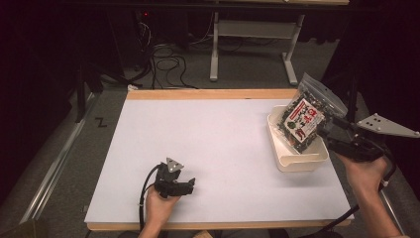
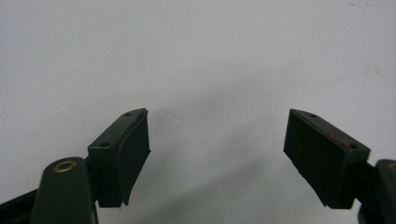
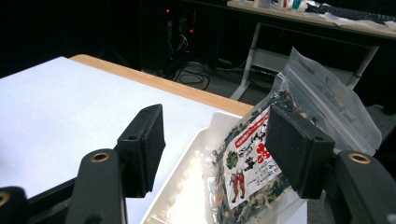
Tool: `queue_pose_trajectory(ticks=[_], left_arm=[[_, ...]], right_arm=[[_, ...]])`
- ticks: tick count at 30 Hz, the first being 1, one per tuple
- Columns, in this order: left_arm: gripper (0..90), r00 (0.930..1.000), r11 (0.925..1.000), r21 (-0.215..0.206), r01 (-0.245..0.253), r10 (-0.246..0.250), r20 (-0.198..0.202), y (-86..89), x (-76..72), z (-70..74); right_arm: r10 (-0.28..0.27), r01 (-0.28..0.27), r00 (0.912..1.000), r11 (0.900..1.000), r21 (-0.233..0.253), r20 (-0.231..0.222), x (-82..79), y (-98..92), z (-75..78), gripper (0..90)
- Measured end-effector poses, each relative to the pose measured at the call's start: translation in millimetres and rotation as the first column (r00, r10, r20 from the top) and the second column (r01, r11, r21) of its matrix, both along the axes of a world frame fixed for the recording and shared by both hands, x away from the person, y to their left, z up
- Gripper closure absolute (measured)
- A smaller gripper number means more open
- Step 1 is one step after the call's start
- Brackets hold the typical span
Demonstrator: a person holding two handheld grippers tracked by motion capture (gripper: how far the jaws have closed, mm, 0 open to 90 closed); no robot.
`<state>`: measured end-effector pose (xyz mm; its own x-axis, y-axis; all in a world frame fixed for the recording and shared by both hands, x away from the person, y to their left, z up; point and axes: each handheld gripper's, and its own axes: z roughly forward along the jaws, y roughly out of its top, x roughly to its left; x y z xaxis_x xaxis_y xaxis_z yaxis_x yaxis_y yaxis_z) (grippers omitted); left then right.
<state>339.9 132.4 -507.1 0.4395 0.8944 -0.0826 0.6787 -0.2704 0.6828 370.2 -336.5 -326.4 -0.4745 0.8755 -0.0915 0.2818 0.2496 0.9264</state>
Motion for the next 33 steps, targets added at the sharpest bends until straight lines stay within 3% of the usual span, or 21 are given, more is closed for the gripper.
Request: queue_pose_trajectory(ticks=[6,33], left_arm=[[23.1,1.0,1.0,0.003,0.004,-0.004,0.0,-0.8,0.0,-0.4],[23.1,1.0,1.0,-0.007,-0.001,0.001,0.005,0.7,-0.3,0.4]], right_arm=[[0.021,-0.021,0.9996,1.0,0.008,0.02,-6.3,4.7,-3.8,39.8],[0.097,-0.096,0.995,0.995,0.033,-0.024,-19.5,21.3,-21.6,41.3]])
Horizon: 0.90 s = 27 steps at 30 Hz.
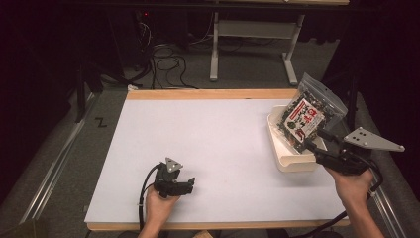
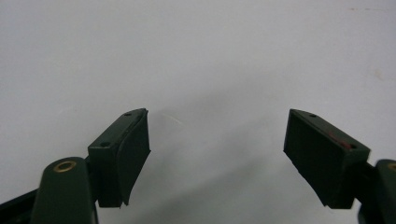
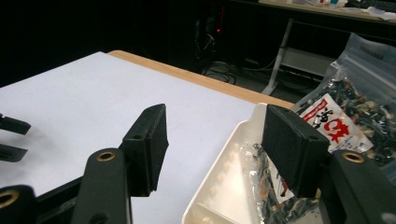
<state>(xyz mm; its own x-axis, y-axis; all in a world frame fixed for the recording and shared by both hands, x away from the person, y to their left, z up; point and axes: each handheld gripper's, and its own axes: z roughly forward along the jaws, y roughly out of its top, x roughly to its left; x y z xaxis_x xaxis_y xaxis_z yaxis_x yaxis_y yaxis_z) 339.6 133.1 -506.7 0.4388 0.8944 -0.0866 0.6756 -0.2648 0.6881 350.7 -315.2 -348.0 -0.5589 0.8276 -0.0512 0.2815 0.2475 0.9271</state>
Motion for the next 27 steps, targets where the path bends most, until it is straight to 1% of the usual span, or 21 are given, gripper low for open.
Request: queue_pose_trajectory(ticks=[3,4,5,7,9,13,15,17,19,22,27], left_arm=[[23.1,1.0,1.0,0.004,0.009,-0.009,-0.004,-0.3,-0.1,-0.2],[23.1,1.0,0.9999,0.006,0.009,-0.009,0.003,0.0,0.1,-0.4],[23.2,1.0,1.0,0.0,0.005,-0.005,-0.003,0.0,-0.2,-0.3],[23.3,1.0,1.0,-0.002,0.005,-0.005,-0.002,0.0,0.3,-0.2],[23.3,0.9999,0.9999,0.001,0.012,-0.012,-0.004,-1.0,0.4,-0.2],[23.7,0.9996,0.9995,0.007,0.03,-0.03,-0.003,-2.5,0.1,-0.9],[23.8,0.9996,0.9996,0.007,0.029,-0.029,-0.002,-2.5,-0.1,-1.0],[23.8,0.9996,0.9996,0.005,0.029,-0.029,-0.001,-2.1,0.0,-0.5],[23.8,0.9996,0.9996,0.007,0.028,-0.028,0.001,-2.5,0.1,-0.7],[23.8,0.9995,0.9995,0.006,0.031,-0.031,-0.001,-2.5,-0.1,-0.8],[23.8,0.9996,0.9996,-0.002,0.028,-0.028,-0.005,-1.9,-0.4,-0.6]], right_arm=[[0.01,-0.01,0.9999,1.0,0.005,-0.004,-1.0,-0.1,-2.9,41.2],[0.012,-0.011,0.9999,1.0,0.015,-0.011,-1.7,-0.3,-4.0,41.2],[0.017,-0.016,0.9998,1.0,0.017,-0.011,-1.7,-0.7,-4.9,41.2],[0.019,-0.019,0.9996,1.0,0.019,-0.021,-3.2,-0.3,-6.1,41.2],[0.027,-0.027,0.9995,1.0,0.017,-0.018,-4.4,0.1,-7.0,41.3],[0.037,-0.036,0.9992,0.999,0.029,-0.017,-7.8,0.9,-9.4,41.1],[0.045,-0.044,0.9988,0.999,0.03,-0.018,-9.4,1.9,-11.0,40.9],[0.056,-0.055,0.9982,0.998,0.031,-0.021,-10.2,4.3,-13.4,40.8],[0.062,-0.061,0.9975,0.998,0.029,-0.035,-10.9,6.9,-16.2,40.8],[0.077,-0.076,0.9964,0.996,0.036,-0.034,-11.3,10.4,-20.8,40.8],[0.097,-0.095,0.994,0.995,0.034,-0.051,-12.1,18.8,-27.7,40.9]])
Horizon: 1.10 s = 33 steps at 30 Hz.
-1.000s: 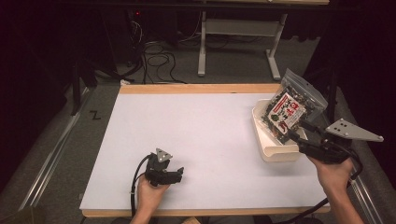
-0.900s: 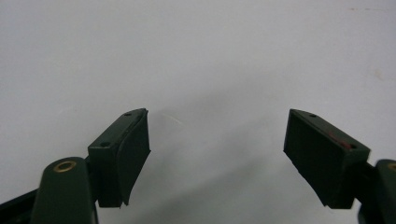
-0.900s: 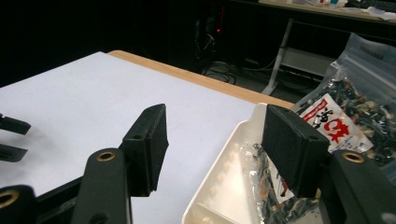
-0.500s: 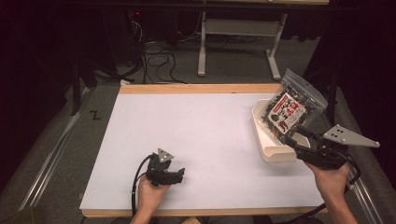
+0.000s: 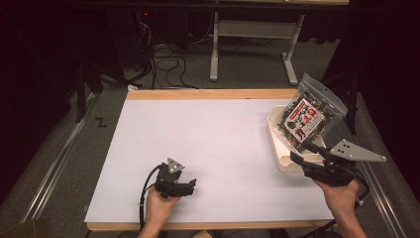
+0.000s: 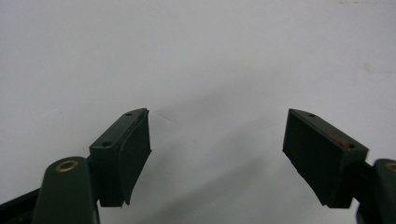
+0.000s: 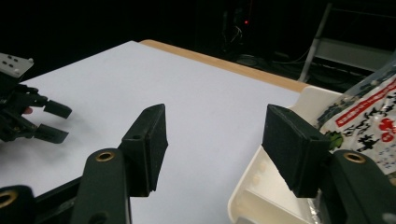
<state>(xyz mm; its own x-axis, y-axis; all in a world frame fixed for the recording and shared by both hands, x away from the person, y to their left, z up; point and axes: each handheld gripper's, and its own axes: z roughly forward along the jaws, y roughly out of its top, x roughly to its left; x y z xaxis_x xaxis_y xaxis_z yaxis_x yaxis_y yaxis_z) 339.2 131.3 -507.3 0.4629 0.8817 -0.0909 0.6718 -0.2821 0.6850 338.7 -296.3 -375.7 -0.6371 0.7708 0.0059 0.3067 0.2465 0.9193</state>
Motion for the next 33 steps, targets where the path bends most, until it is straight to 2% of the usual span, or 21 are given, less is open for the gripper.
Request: queue_pose_trajectory(ticks=[3,9,14,21,26,28,31,33], left_arm=[[23.8,1.0,0.9999,0.008,0.006,-0.006,0.005,-1.0,0.3,0.0],[23.9,1.0,1.0,0.0,0.004,-0.004,0.001,0.3,0.0,0.2],[23.8,1.0,1.0,0.008,0.002,-0.002,0.0,-1.4,0.5,-0.4],[23.7,1.0,1.0,0.007,-0.001,0.001,0.007,-0.3,0.9,-0.3],[23.7,1.0,1.0,0.007,0.0,-0.001,0.007,-0.3,0.3,-0.4],[23.6,1.0,1.0,0.006,0.0,0.0,0.006,0.1,0.4,-0.3],[23.7,1.0,1.0,0.01,-0.001,0.001,0.007,-0.5,0.7,-0.4],[23.7,1.0,0.9999,0.013,0.003,-0.003,0.006,-1.3,0.4,-0.4]], right_arm=[[0.027,-0.027,0.9996,1.0,-0.007,-0.008,0.4,5.1,-2.6,41.9],[0.047,-0.047,0.9987,0.999,-0.007,-0.022,0.6,11.9,-9.0,42.3],[0.062,-0.063,0.9976,0.997,-0.046,-0.032,3.6,21.4,-12.6,43.4],[0.089,-0.093,0.9938,0.994,-0.057,-0.068,9.5,33.6,-19.4,43.2],[0.089,-0.093,0.9939,0.993,-0.076,-0.066,12.0,43.3,-24.3,44.0],[0.084,-0.089,0.9931,0.994,-0.067,-0.082,12.5,47.3,-27.0,44.5],[0.084,-0.091,0.9931,0.992,-0.09,-0.082,14.4,51.2,-29.6,44.8],[0.08,-0.089,0.9921,0.992,-0.085,-0.096,14.9,53.6,-31.3,44.8]])
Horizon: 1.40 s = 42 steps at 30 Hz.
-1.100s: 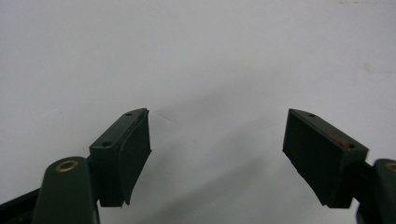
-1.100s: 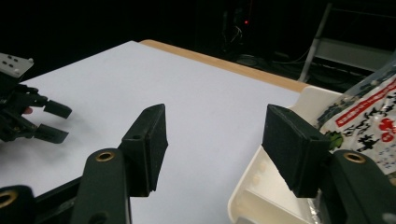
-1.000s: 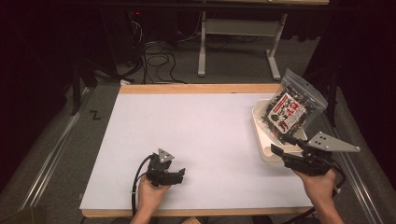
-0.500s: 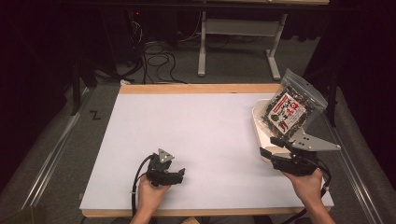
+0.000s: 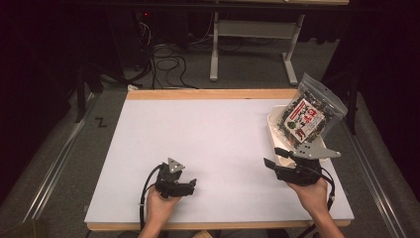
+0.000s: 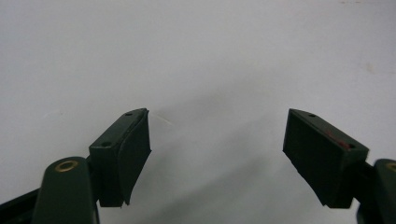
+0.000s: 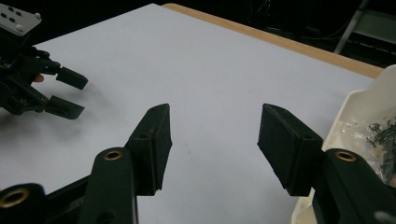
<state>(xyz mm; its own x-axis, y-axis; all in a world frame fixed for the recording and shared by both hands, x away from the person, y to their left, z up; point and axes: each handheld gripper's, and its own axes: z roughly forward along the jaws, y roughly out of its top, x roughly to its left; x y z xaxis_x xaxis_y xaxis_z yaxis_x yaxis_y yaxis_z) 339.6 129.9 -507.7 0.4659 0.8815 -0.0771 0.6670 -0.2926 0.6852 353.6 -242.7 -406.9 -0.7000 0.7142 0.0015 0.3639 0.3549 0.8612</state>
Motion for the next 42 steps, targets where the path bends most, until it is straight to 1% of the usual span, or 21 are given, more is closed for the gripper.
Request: queue_pose_trajectory(ticks=[1,4,5,7,10,12,13,14,15,16,18,19,20,22,24,26,29,32,36,38,42], left_arm=[[23.7,1.0,1.0,-0.003,0.0,0.0,-0.005,-0.3,-0.4,-0.1],[23.7,1.0,1.0,0.002,0.0,0.0,0.001,0.4,-0.9,-0.2],[23.7,1.0,1.0,-0.003,-0.003,0.003,-0.005,0.6,-1.4,0.0],[23.7,1.0,0.9999,-0.006,-0.009,0.009,-0.001,1.1,-1.0,0.2],[23.6,1.0,1.0,0.004,-0.002,0.002,0.003,0.4,-0.5,0.0],[23.6,1.0,1.0,0.0,-0.001,0.001,-0.004,-0.1,-0.9,-0.2],[23.6,1.0,1.0,0.003,-0.001,0.001,0.003,0.2,-0.9,-0.2],[23.6,1.0,1.0,-0.002,-0.003,0.003,-0.003,0.4,-1.5,0.0],[23.6,1.0,1.0,-0.001,-0.005,0.005,0.004,1.0,-1.5,0.1],[23.6,1.0,1.0,-0.007,-0.007,0.007,-0.001,1.4,-1.9,0.5],[23.6,1.0,1.0,-0.006,-0.007,0.007,0.007,2.1,-1.7,0.9],[23.6,1.0,1.0,-0.003,-0.004,0.005,0.007,1.9,-1.8,0.8],[23.6,1.0,1.0,-0.007,-0.003,0.003,0.0,1.2,-2.3,0.7],[23.6,1.0,1.0,-0.003,0.002,-0.002,0.005,0.7,-2.0,0.3],[23.7,1.0,1.0,-0.007,0.002,-0.002,-0.003,-0.1,-2.2,-0.4],[23.7,1.0,1.0,-0.008,0.0,0.0,-0.004,-0.1,-2.1,-0.5],[23.7,1.0,1.0,-0.002,0.001,-0.001,0.003,-0.4,-1.2,-0.4],[23.8,1.0,1.0,-0.004,0.006,-0.006,-0.004,-1.5,-1.9,-0.8],[23.8,1.0,1.0,-0.006,0.006,-0.006,0.001,-1.2,-1.1,-1.3],[23.8,1.0,0.9999,-0.01,0.006,-0.006,-0.006,-1.9,-0.9,-1.5],[24.1,0.9999,0.9999,0.0,0.012,-0.012,-0.006,-3.1,-1.1,-2.3]], right_arm=[[0.0,0.0,1.0,1.0,0.0,0.0,0.4,0.8,-0.6,44.8],[-0.007,0.007,1.0,1.0,0.006,-0.005,1.4,2.7,-3.2,45.1],[-0.009,0.009,0.9999,1.0,0.007,-0.009,1.9,3.4,-4.0,45.0],[-0.01,0.01,0.9998,1.0,-0.003,-0.015,3.3,7.3,-6.1,44.7],[0.001,-0.001,1.0,1.0,-0.029,0.0,3.9,13.7,-8.1,44.9],[0.016,-0.016,0.9999,0.999,-0.029,-0.005,4.5,16.4,-9.3,47.9],[0.024,-0.024,0.9997,1.0,-0.02,-0.006,5.1,18.1,-10.5,48.2],[0.03,-0.03,0.9995,0.999,-0.016,-0.014,5.4,19.8,-11.4,48.6],[0.035,-0.035,0.9992,0.999,-0.02,-0.018,5.8,21.6,-12.3,48.6],[0.039,-0.039,0.9989,0.999,-0.02,-0.025,6.4,23.7,-13.4,48.5],[0.05,-0.051,0.9979,0.998,-0.029,-0.041,8.8,26.9,-15.3,47.4],[0.055,-0.057,0.9975,0.998,-0.032,-0.043,9.8,28.1,-16.0,46.6],[0.06,-0.062,0.9965,0.998,-0.03,-0.058,11.0,30.1,-17.1,45.2],[0.064,-0.066,0.9958,0.997,-0.033,-0.066,12.9,32.5,-19.2,43.1],[0.054,-0.057,0.9951,0.998,-0.03,-0.082,14.9,34.4,-21.4,39.2],[0.052,-0.054,0.9924,0.998,-0.012,-0.111,17.5,35.9,-23.3,37.1],[0.047,-0.05,0.9903,0.998,-0.027,-0.131,20.4,38.2,-26.2,34.5],[0.034,-0.041,0.9875,0.999,-0.037,-0.154,22.3,39.8,-28.5,32.6],[0.026,-0.033,0.9856,0.999,-0.039,-0.167,28.3,41.7,-34.9,31.7],[0.019,-0.027,0.9872,0.999,-0.043,-0.158,32.4,43.3,-39.1,31.9],[0.001,-0.005,0.9815,1.0,-0.023,-0.192,37.8,47.9,-46.8,33.7]])
